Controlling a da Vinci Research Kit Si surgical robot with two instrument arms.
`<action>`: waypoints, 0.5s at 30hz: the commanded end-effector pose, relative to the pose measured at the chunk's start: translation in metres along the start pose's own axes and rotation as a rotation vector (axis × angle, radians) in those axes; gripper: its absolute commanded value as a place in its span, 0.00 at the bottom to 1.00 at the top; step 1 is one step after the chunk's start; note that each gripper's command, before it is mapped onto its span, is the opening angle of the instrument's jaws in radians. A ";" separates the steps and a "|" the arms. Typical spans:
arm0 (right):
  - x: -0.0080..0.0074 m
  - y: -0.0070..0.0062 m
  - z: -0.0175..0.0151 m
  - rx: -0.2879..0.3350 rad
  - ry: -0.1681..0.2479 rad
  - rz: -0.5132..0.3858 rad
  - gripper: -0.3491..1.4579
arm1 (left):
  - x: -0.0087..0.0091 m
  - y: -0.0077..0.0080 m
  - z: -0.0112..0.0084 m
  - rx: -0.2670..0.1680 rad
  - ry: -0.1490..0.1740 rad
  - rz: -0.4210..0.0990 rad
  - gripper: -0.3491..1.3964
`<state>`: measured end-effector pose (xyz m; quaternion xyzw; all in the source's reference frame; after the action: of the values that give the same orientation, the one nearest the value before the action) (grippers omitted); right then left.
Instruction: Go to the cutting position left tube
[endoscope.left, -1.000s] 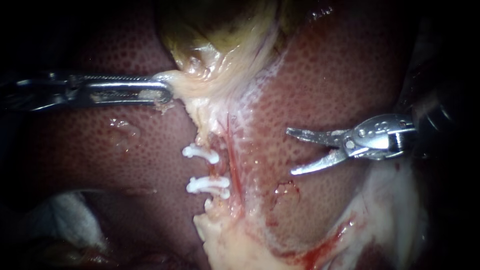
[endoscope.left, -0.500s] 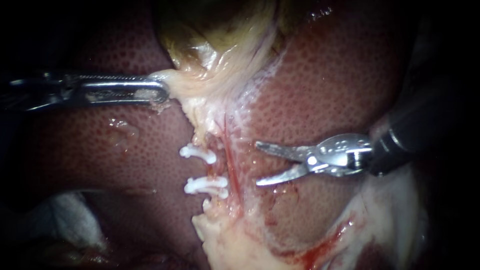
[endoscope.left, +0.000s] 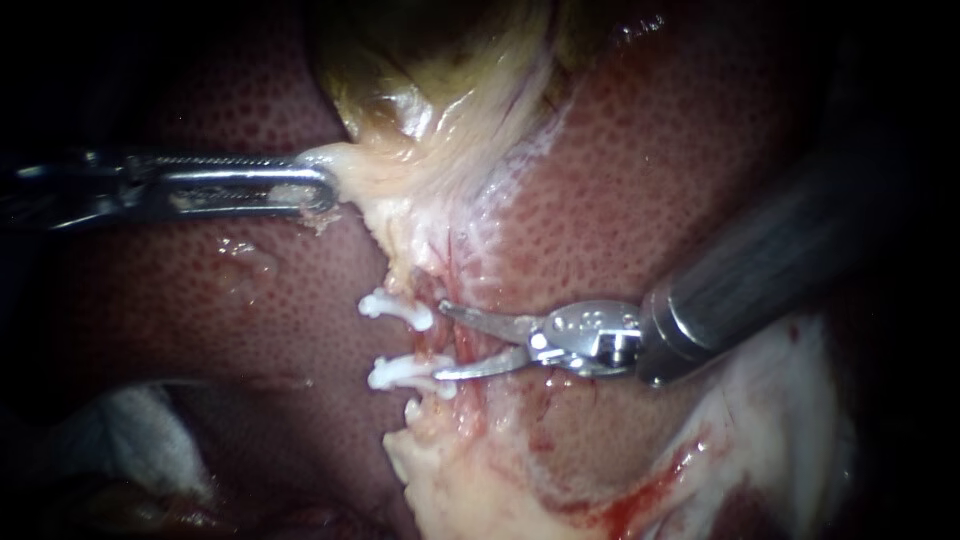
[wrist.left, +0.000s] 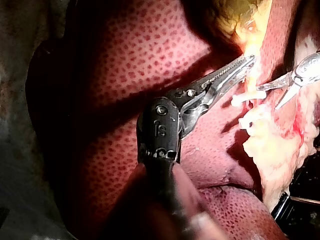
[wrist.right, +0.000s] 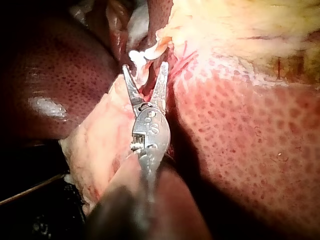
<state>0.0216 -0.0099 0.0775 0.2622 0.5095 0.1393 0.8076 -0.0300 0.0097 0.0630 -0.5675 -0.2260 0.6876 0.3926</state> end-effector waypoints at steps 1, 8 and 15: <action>0.0000 0.0000 0.0002 0.002 0.000 -0.001 0.99 | 0.0000 0.0000 0.0000 0.000 0.000 0.000 0.00; -0.0001 -0.0001 0.0014 0.016 -0.008 0.007 0.99 | 0.0000 0.0000 0.0001 0.004 0.001 0.000 0.00; -0.0005 -0.0003 0.0028 0.047 -0.015 0.014 0.99 | 0.0000 0.0002 0.0002 0.002 0.000 0.001 0.00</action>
<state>0.0241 -0.0112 0.0786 0.2883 0.5044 0.1319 0.8032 -0.0303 0.0096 0.0629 -0.5673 -0.2247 0.6877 0.3934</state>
